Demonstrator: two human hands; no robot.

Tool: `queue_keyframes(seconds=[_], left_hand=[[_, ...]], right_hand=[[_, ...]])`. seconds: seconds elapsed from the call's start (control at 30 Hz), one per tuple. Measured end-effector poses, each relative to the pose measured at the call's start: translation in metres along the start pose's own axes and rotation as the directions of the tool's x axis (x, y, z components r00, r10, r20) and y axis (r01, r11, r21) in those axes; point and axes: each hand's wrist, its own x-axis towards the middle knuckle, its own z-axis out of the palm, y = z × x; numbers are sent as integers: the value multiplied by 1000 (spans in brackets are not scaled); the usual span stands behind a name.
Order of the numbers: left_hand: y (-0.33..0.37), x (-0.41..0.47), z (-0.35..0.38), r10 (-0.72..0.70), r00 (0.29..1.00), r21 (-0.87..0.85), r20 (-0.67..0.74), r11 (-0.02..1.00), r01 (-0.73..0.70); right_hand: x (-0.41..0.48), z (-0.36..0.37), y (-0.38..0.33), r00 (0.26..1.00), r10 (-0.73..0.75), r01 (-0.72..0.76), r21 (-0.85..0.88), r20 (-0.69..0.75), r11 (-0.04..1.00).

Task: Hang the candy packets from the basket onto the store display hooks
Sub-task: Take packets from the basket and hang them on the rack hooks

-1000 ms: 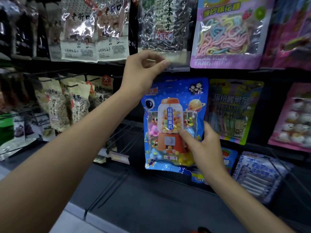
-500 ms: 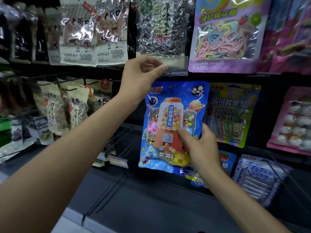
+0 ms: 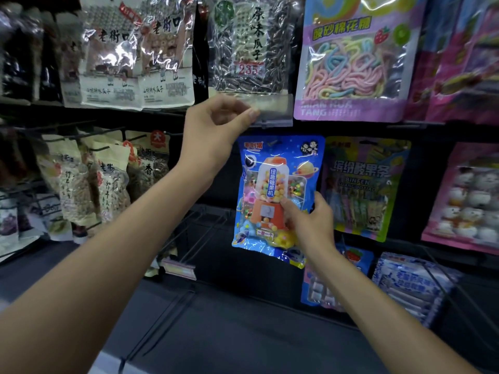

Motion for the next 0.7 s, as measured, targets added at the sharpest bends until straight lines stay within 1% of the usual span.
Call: queue_keyframes(seconds=[0.13, 0.3, 0.57, 0.7], left_hand=[[-1, -1, 2, 0, 1000, -60, -17, 998, -1], [-3, 0, 1, -7, 1000, -90, -8, 996, 7], [-5, 0, 2, -2, 1000, -92, -1, 996, 2], [-5, -1, 2, -4, 1000, -87, -6, 996, 3]], right_hand=[[28, 5, 10, 998, 37, -35, 47, -41, 998], [62, 10, 26, 991, 88, -88, 6, -102, 996], [91, 11, 33, 986, 26, -43, -102, -167, 994], [91, 9, 36, 983, 18, -38, -109, -181, 993]])
